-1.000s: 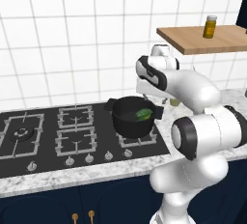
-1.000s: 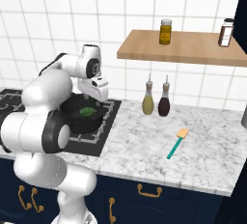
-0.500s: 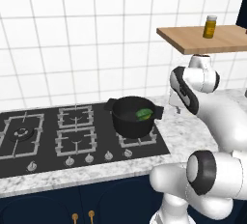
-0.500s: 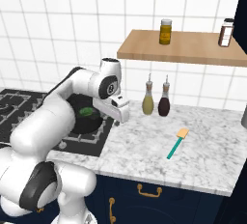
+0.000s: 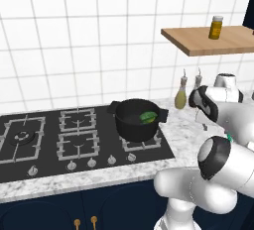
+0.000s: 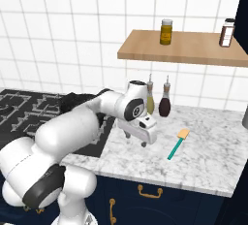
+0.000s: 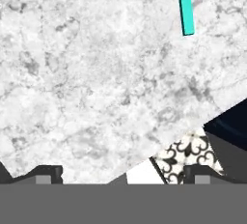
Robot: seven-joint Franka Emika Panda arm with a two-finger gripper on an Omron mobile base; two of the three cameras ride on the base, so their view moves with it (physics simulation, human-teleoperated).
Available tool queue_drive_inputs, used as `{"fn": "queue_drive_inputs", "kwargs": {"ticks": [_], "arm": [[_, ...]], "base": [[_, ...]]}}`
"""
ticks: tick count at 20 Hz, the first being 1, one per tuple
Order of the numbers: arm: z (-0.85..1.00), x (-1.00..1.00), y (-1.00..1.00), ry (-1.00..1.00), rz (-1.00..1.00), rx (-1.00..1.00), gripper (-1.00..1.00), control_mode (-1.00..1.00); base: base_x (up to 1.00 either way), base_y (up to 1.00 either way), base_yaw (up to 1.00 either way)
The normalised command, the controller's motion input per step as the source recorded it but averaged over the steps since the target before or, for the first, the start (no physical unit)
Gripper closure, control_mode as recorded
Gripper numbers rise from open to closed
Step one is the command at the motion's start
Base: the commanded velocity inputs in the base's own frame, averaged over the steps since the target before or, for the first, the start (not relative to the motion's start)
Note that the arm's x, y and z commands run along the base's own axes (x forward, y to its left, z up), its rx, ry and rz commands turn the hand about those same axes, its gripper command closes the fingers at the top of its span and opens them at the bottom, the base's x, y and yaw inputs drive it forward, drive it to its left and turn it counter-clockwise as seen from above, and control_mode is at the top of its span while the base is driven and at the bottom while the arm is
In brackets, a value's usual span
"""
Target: Put the broccoli and broccoli in the pot. Retrieve the spatula and lightly stir the vegetables in the pot.
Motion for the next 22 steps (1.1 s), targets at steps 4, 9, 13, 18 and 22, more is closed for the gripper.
{"fn": "queue_drive_inputs", "kwargs": {"ticks": [4,9,13,18,22], "arm": [[-0.14,0.33,-0.81,0.15,-0.04,0.0,-1.0,-1.0],[-0.12,0.04,-0.88,0.04,-0.16,0.11,-1.0,-1.0],[-0.68,0.12,-0.35,0.02,0.0,0.09,-1.0,-1.0],[-0.58,0.31,-0.08,-0.01,0.01,0.05,-1.0,-1.0],[-0.46,0.34,-0.16,0.0,0.0,0.01,-1.0,-1.0]], "base": [[0.0,0.0,0.0],[0.0,0.0,0.0],[0.0,0.0,0.0],[0.0,0.0,0.0],[0.0,0.0,0.0]]}}
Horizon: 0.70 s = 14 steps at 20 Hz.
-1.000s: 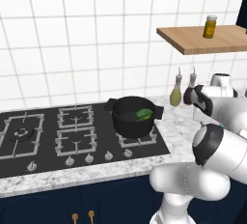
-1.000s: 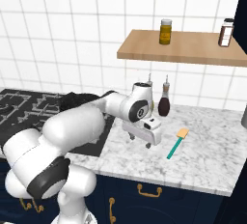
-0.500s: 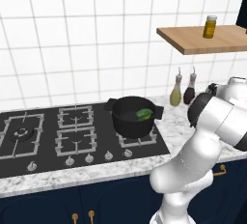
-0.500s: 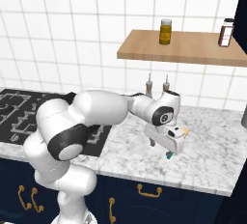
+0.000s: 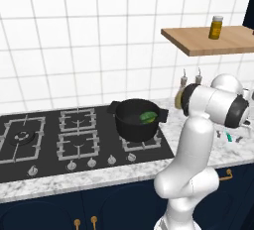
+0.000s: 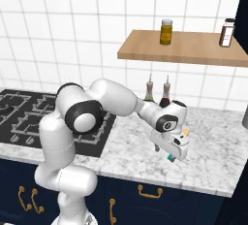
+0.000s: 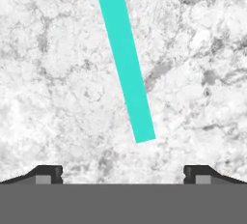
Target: Put the broccoli and broccoli in the pot. Retrieve the spatula and lightly stir the vegetables in the pot.
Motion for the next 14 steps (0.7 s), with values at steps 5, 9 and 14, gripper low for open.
{"fn": "queue_drive_inputs", "kwargs": {"ticks": [5,9,14], "arm": [[-0.39,0.16,-0.34,0.0,0.0,0.0,-1.0,-1.0],[-0.36,0.13,-0.21,-0.01,0.0,0.0,-1.0,-1.0],[-0.44,0.26,-0.01,-0.05,0.0,-0.01,1.0,-1.0]], "base": [[0.0,0.0,0.0],[0.0,0.0,0.0],[0.0,0.0,0.0]]}}
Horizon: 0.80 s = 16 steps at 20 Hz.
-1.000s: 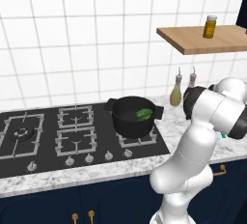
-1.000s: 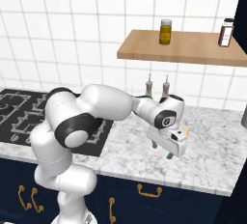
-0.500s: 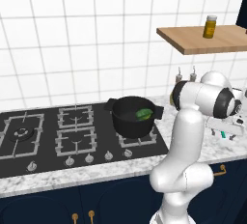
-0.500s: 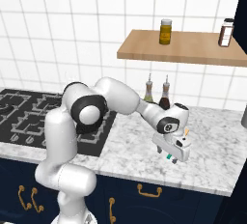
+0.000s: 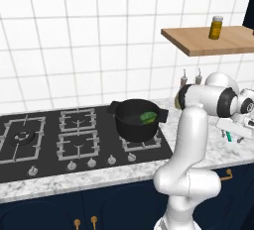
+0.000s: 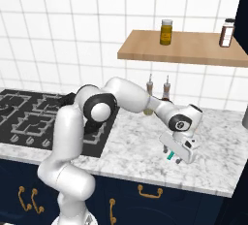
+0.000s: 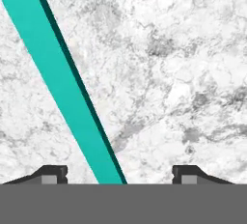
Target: Put the broccoli and broccoli in the pot. Retrieve the spatula and lightly stir the vegetables in the pot.
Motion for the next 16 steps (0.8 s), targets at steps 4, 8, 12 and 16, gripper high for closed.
{"fn": "queue_drive_inputs", "kwargs": {"ticks": [4,8,12,16], "arm": [[-0.88,0.14,0.25,-0.05,0.0,-0.13,1.0,-1.0],[-0.83,0.0,0.66,-0.13,0.0,-0.26,1.0,-1.0],[-0.64,0.0,0.68,-0.11,0.01,-0.33,1.0,-1.0],[-0.38,-0.02,0.61,-0.01,0.09,-0.3,1.0,-1.0]], "base": [[0.0,0.0,0.0],[0.0,0.0,0.0],[0.0,0.0,0.0],[0.0,0.0,0.0]]}}
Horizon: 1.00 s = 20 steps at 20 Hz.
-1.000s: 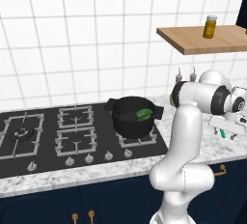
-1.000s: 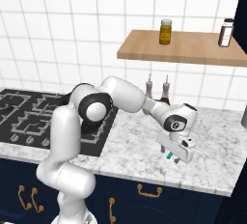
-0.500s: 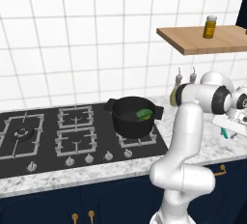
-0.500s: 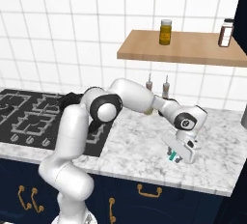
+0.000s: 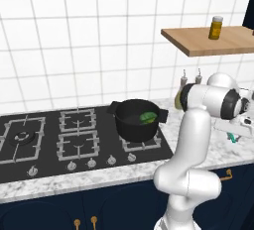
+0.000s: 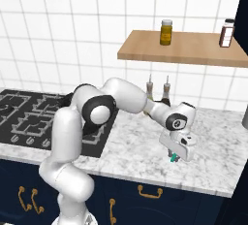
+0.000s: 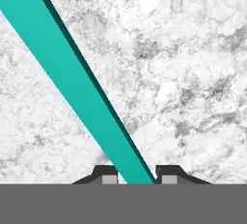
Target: Put the broccoli and broccoli in the pot. Retrieve the spatula and lightly stir the vegetables in the pot.
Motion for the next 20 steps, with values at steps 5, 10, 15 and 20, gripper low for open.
{"fn": "queue_drive_inputs", "kwargs": {"ticks": [5,10,15,20], "arm": [[0.0,-0.17,0.46,0.01,0.14,-0.06,1.0,-1.0],[0.31,-0.5,0.25,0.01,0.01,0.05,1.0,-1.0],[1.0,-0.57,0.48,0.01,0.0,0.16,1.0,-1.0],[1.0,-0.57,0.83,0.16,-0.05,0.22,1.0,-1.0]], "base": [[0.0,0.0,0.0],[0.0,0.0,0.0],[0.0,0.0,0.0],[0.0,0.0,0.0]]}}
